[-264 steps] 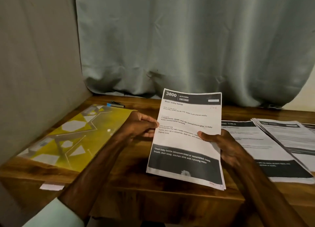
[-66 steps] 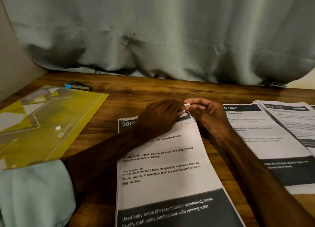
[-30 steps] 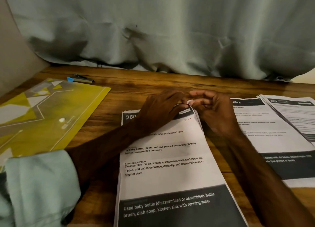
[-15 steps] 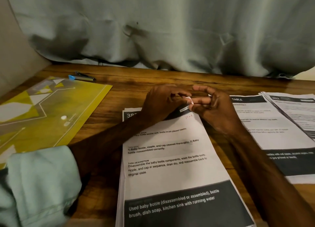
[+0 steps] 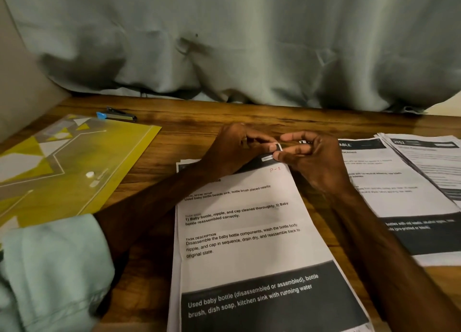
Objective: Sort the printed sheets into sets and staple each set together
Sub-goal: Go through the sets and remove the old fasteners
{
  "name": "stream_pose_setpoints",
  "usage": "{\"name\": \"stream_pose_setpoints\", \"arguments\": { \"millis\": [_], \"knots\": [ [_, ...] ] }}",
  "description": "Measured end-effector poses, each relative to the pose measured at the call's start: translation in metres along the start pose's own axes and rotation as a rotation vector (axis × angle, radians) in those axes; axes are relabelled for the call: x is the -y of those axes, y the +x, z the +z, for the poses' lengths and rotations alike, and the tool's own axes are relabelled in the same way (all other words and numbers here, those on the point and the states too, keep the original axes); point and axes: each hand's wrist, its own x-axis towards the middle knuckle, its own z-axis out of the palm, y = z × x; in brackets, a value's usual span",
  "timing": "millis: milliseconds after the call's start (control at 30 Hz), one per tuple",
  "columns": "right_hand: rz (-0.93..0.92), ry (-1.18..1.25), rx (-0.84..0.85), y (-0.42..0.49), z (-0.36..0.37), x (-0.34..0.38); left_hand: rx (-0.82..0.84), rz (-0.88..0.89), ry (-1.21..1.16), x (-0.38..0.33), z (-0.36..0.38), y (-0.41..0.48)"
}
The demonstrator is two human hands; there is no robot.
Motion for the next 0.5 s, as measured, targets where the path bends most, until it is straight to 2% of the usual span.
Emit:
{"name": "stream_pose_setpoints", "arguments": {
  "millis": [500],
  "knots": [
    [0.088, 0.086, 0.039, -0.0043, -0.0015, 0.0088, 0.024, -0.150, -0.297, 0.0076, 0.0033, -0.0010]
  ]
}}
